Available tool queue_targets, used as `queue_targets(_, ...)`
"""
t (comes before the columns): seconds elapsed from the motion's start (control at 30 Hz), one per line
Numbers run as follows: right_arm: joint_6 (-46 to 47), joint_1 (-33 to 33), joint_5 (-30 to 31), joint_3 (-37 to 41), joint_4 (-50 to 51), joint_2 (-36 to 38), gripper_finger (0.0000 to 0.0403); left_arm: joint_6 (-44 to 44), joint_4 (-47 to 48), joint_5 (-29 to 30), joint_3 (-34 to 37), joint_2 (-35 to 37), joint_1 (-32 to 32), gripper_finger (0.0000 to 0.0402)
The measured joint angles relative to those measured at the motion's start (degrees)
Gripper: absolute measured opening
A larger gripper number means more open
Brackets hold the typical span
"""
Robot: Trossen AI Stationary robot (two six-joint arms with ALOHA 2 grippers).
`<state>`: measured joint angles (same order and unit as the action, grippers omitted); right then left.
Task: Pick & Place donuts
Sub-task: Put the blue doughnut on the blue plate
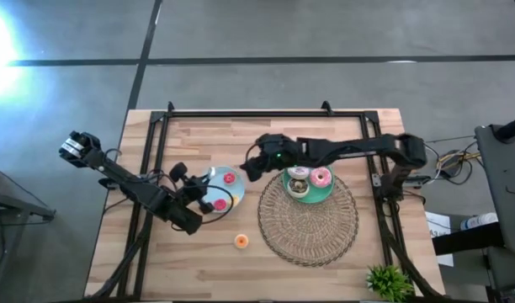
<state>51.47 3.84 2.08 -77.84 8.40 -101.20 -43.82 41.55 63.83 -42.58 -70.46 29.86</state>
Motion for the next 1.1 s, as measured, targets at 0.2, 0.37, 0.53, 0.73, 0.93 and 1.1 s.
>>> queue_targets(0.2, -5.7, -0.1, 3.9, 0.1, 13.7, 5.9, 0.0216, 1.4, 0.6, -10.7, 4.1, -0.1, -0.8, 0.0000)
queue_targets(0.37, -6.5, -0.2, 4.1, 0.4, 15.9, 6.4, 0.0212, 7.8, -1.4, -15.6, 6.9, -0.1, -3.0, 0.0000)
queue_targets(0.53, -5.8, -0.7, 4.0, 0.4, 15.4, 6.1, 0.0210, 16.7, -5.7, -19.7, 8.6, -0.1, -7.7, 0.0000)
queue_targets(0.73, -5.6, -1.4, 3.9, 0.5, 15.4, 6.1, 0.0210, 29.9, -13.6, -35.4, 10.5, -0.1, -17.4, 0.0000)
queue_targets(0.93, -5.4, -2.2, 3.9, 0.6, 15.4, 6.1, 0.0210, 35.7, -13.6, -42.9, 10.3, -0.2, -25.8, 0.0000)
queue_targets(1.1, -5.4, -2.4, 4.0, 0.8, 15.4, 6.1, 0.0210, 39.4, -14.0, -46.4, 9.9, -0.9, -28.4, 0.0000)
